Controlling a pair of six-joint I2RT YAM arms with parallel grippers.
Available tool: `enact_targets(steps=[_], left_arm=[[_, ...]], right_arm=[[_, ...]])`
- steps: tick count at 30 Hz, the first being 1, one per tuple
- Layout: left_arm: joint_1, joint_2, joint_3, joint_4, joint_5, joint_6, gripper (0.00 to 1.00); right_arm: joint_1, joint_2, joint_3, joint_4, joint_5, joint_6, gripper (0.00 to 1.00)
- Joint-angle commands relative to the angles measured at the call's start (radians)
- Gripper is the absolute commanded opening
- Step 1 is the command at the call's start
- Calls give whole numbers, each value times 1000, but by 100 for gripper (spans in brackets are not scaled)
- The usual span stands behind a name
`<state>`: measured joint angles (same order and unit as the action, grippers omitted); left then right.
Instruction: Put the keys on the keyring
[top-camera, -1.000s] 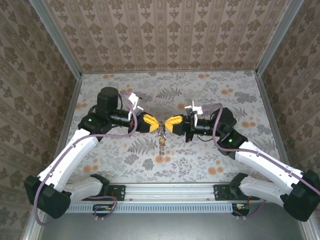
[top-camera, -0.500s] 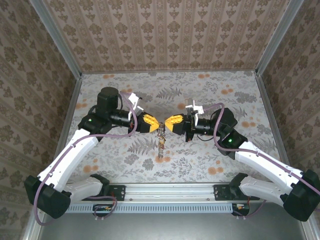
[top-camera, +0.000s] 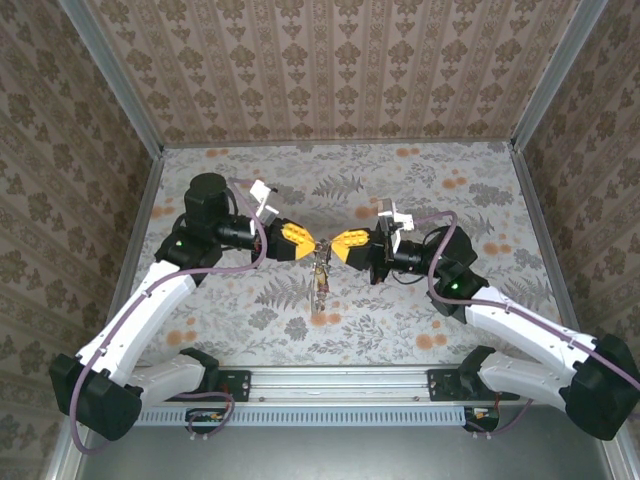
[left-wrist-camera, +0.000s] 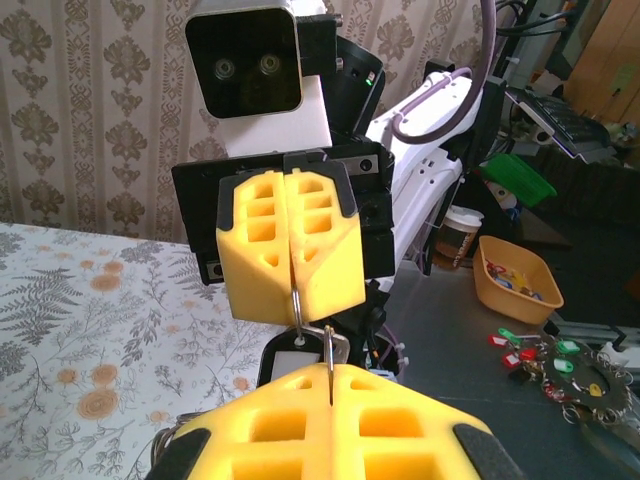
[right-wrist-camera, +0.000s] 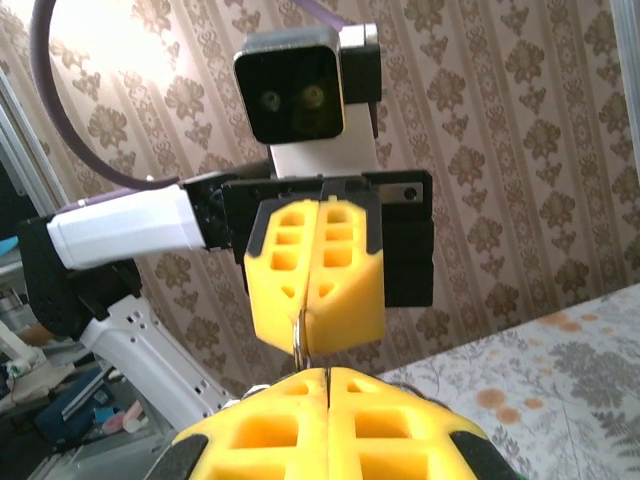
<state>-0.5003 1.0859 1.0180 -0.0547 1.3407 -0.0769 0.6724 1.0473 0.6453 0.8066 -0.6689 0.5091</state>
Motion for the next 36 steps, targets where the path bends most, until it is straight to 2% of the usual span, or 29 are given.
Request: enact_targets(steps=[1, 5, 28, 36], left_arm=[[0, -12, 13, 68, 42, -40, 0], [0, -9, 18, 67, 44, -41, 0], [1, -35, 2, 79, 32, -48, 0], [3, -32, 2, 79, 29, -46, 0]], right_arm=[[7, 25, -32, 201, 53, 73, 0], [19, 46, -43, 264, 68, 100, 0], [87, 28, -33, 201, 110, 37, 0], [87, -44, -34, 96, 152, -16, 0]])
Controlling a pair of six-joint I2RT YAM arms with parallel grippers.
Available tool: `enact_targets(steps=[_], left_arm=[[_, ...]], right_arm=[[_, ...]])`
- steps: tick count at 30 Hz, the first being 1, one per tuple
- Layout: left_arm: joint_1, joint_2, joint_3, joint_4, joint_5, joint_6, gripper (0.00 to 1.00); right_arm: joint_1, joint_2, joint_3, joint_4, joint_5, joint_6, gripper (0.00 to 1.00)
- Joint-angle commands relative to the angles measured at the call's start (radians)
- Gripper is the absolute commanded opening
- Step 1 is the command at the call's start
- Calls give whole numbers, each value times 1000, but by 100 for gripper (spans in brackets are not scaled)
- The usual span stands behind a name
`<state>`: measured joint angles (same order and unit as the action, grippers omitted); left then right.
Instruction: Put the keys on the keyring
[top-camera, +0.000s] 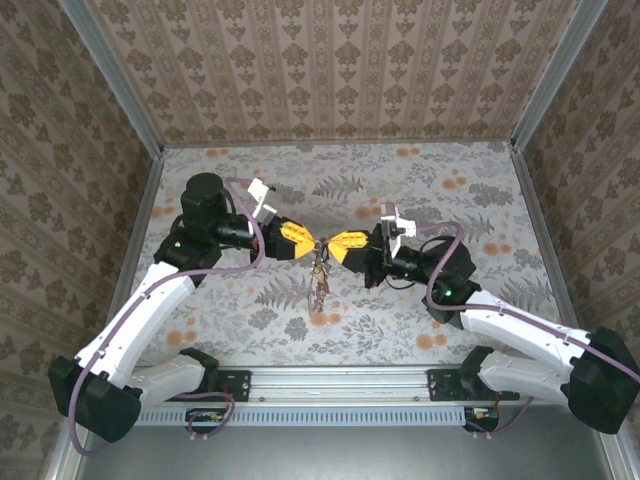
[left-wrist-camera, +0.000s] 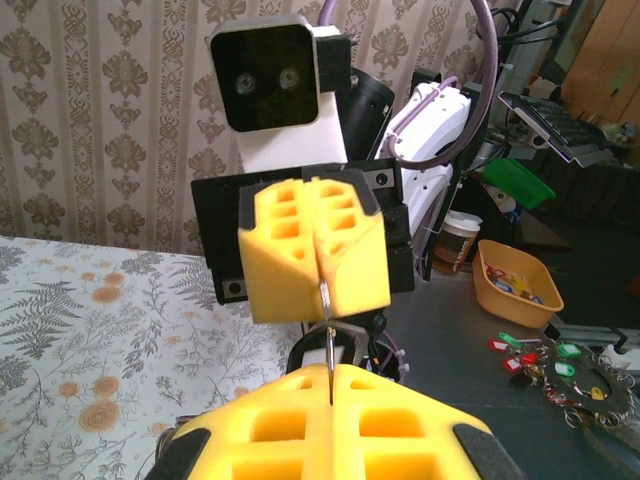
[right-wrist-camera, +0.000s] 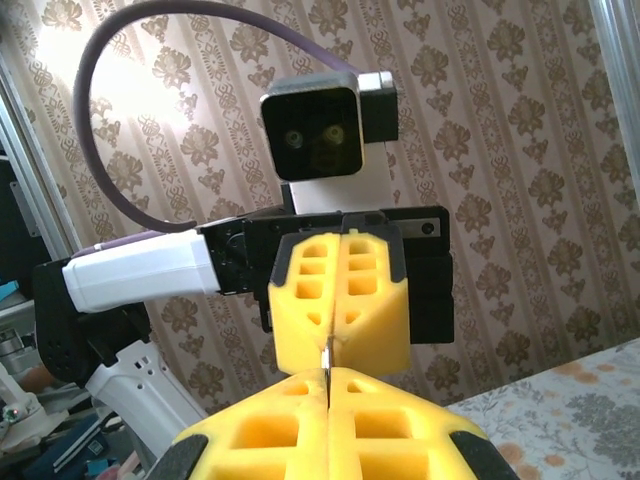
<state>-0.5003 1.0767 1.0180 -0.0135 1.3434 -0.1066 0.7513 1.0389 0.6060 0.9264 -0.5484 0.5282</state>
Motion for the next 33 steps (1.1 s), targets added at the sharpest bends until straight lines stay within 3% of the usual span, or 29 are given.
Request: enact_targets(steps=[1, 14, 33], left_arm=[[3, -23, 0, 38, 26, -16, 0], [3, -23, -2, 42, 27, -17, 0], [3, -27, -5, 44, 26, -16, 0]], right_arm=[[8, -36, 8, -26, 28, -34, 0], [11, 26, 31, 35, 5, -7, 0], [13, -7, 30, -1, 16, -22, 0]])
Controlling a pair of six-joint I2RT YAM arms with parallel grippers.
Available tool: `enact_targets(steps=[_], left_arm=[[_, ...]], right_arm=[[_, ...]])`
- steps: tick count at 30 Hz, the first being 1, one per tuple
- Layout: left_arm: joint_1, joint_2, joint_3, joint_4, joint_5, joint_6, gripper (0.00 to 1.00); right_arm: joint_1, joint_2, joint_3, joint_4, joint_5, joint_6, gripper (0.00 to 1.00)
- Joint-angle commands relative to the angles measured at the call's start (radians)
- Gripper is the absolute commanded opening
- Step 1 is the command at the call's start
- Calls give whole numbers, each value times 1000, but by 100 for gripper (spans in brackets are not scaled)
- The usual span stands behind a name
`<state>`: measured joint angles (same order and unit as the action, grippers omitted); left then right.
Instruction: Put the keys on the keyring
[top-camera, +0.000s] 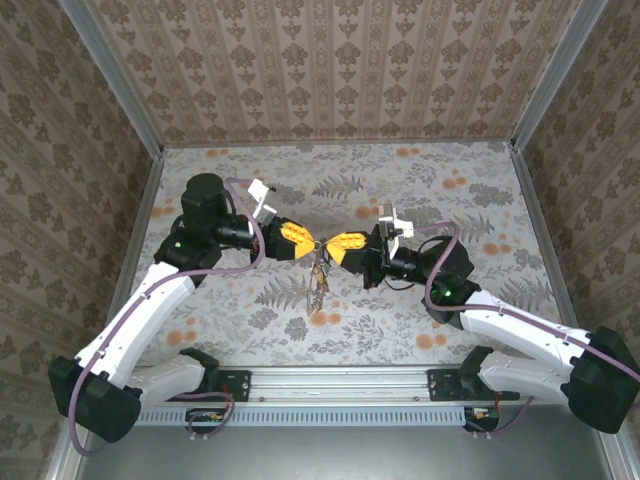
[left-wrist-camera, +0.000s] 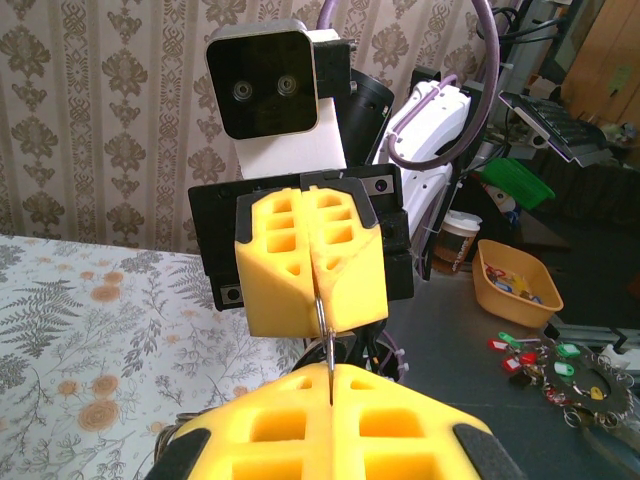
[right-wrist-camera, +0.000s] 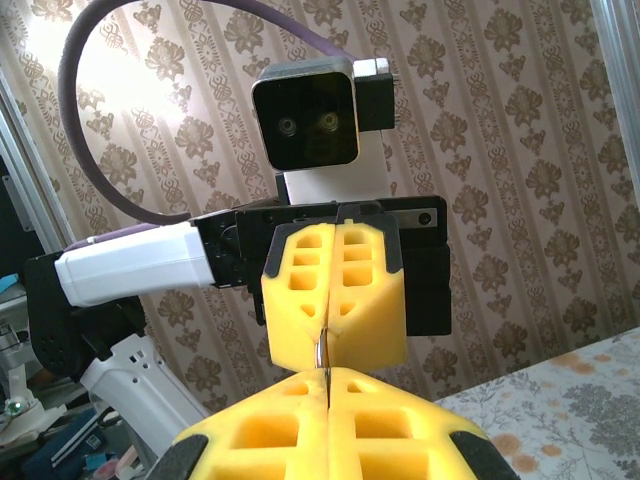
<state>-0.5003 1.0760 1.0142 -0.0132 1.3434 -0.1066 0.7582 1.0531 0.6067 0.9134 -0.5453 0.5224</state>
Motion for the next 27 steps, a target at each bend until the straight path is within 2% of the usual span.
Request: enact_targets(steps=[1, 27], left_arm=[[3, -27, -2, 44, 26, -16, 0], [3, -26, -2, 48, 28, -17, 0]], right_arm=[[8, -18, 32, 16, 10, -14, 0], [9, -7, 52, 7, 10, -12, 0]])
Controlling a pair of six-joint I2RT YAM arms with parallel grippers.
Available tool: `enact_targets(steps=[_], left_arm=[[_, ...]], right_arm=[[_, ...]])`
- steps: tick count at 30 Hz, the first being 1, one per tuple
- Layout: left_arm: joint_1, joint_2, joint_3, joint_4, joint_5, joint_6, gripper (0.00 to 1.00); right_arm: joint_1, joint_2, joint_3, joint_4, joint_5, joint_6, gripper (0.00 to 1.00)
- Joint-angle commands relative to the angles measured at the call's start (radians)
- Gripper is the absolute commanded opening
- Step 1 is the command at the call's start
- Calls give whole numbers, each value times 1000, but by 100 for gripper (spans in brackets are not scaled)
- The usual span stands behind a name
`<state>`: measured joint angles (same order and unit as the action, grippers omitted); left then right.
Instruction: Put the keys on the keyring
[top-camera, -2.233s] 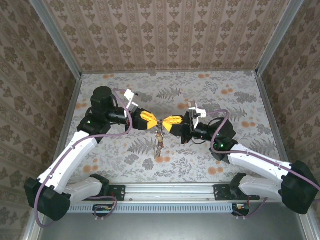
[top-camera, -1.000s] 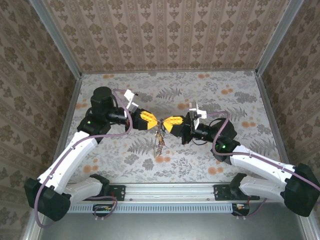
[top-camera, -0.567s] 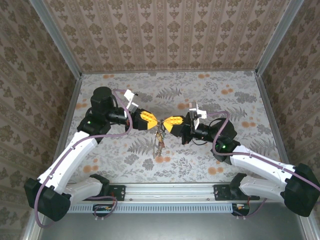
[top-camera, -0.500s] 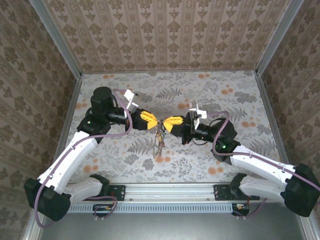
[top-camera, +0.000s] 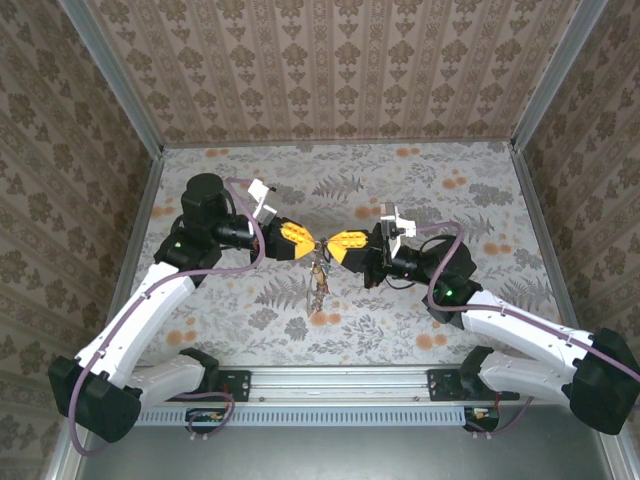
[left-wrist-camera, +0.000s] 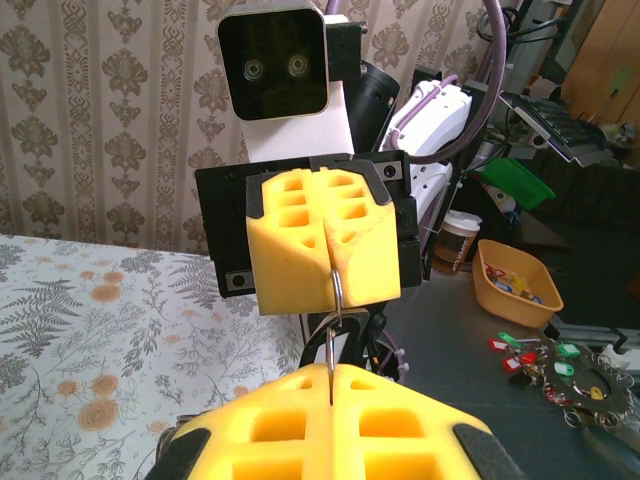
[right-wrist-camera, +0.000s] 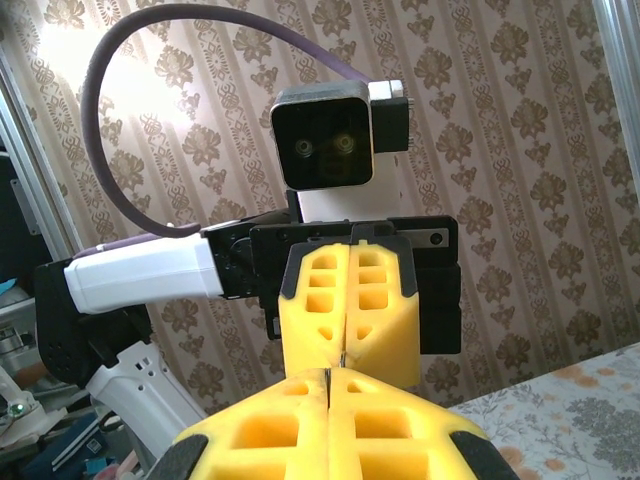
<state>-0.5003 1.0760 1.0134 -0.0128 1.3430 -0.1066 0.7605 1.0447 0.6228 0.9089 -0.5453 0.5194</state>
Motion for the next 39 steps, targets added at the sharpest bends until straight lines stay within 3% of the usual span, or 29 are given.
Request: enact_targets(steps=[1, 39], left_arm=[[3, -26, 0, 48, 28, -18, 0], [3, -31, -4, 49, 28, -18, 0]], right_arm=[[7, 4, 36, 14, 10, -10, 0], [8, 19, 28, 34, 25, -7, 0]])
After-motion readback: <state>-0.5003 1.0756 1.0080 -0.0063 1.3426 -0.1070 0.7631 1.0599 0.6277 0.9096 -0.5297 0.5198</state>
